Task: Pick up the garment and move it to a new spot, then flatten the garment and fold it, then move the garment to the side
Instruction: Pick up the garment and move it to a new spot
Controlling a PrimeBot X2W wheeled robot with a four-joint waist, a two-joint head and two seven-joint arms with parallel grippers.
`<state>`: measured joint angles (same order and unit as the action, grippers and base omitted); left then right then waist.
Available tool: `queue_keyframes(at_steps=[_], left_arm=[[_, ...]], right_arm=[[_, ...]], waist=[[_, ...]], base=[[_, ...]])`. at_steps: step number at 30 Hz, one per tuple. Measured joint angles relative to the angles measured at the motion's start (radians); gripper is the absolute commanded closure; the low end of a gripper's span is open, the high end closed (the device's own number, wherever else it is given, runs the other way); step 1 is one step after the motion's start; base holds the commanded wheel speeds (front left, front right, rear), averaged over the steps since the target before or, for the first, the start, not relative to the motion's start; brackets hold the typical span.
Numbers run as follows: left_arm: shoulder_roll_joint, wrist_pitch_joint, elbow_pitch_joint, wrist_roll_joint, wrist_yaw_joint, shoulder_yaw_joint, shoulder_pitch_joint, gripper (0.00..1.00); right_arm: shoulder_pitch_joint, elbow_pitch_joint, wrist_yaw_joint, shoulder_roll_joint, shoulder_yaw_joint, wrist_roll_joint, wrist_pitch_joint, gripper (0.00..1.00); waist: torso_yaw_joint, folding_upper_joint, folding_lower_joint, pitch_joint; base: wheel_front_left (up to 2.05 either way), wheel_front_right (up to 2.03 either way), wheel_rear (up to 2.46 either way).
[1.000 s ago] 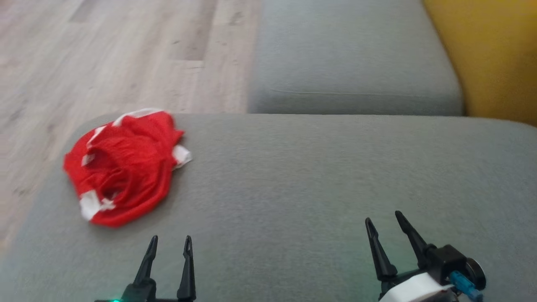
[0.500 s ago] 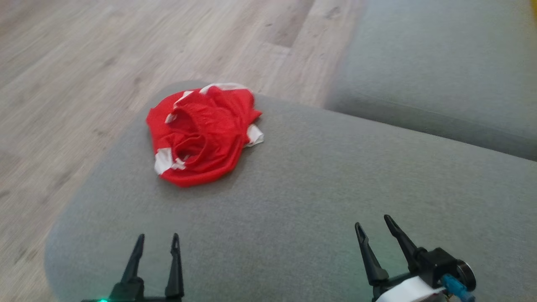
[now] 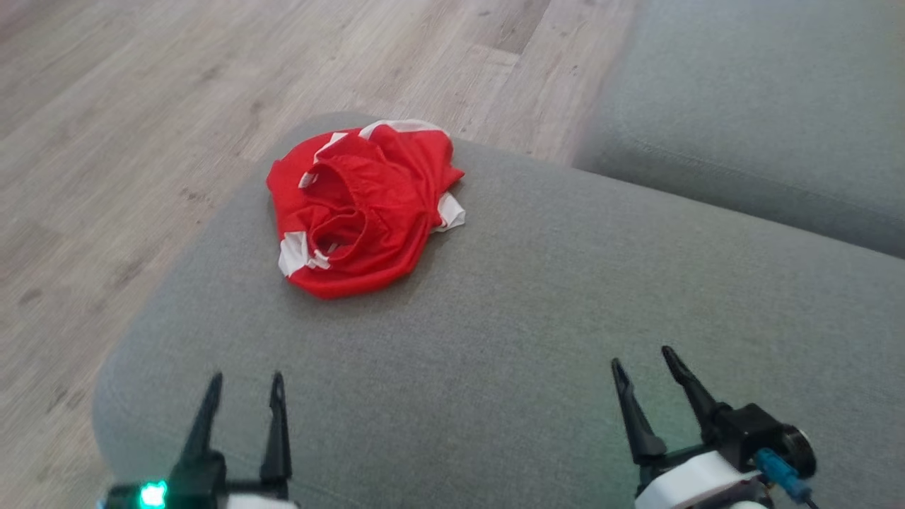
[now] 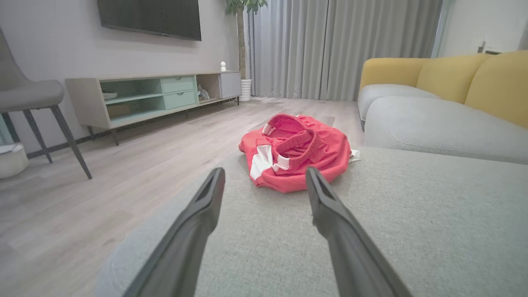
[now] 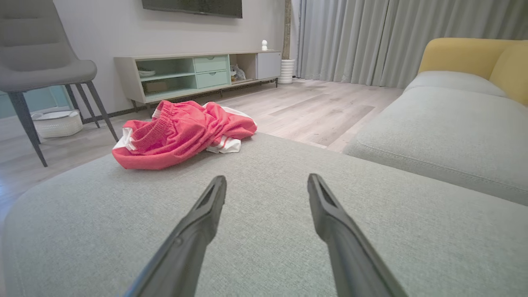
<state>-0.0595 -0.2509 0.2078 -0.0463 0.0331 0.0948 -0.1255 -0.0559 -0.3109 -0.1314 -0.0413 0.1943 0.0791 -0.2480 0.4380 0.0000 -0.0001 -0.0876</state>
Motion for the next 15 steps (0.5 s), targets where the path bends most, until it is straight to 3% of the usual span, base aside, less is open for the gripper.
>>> queue_keyframes(at_steps=[4,11,15], left_arm=[[-0.032,0.000,-0.046,0.021,-0.002,-0.021,0.062,0.00],[-0.073,-0.003,-0.143,0.021,-0.022,-0.055,0.307,0.00],[-0.110,-0.007,-0.065,0.025,-0.064,-0.054,0.501,0.00]], right_arm=[[-0.006,0.008,0.000,0.000,-0.034,-0.041,0.000,0.00],[0.014,0.012,0.000,0.000,-0.086,-0.166,0.000,0.00],[0.072,0.020,0.000,-0.003,-0.100,-0.238,0.000,0.00]], waist=[[0.007,0.0000,-0.0001,0.031],[-0.003,0.0000,0.0002,0.147],[-0.011,0.0000,0.0004,0.227]], base=[[0.00,0.00,0.00],[0.00,0.00,0.00],[0.00,0.00,0.00]])
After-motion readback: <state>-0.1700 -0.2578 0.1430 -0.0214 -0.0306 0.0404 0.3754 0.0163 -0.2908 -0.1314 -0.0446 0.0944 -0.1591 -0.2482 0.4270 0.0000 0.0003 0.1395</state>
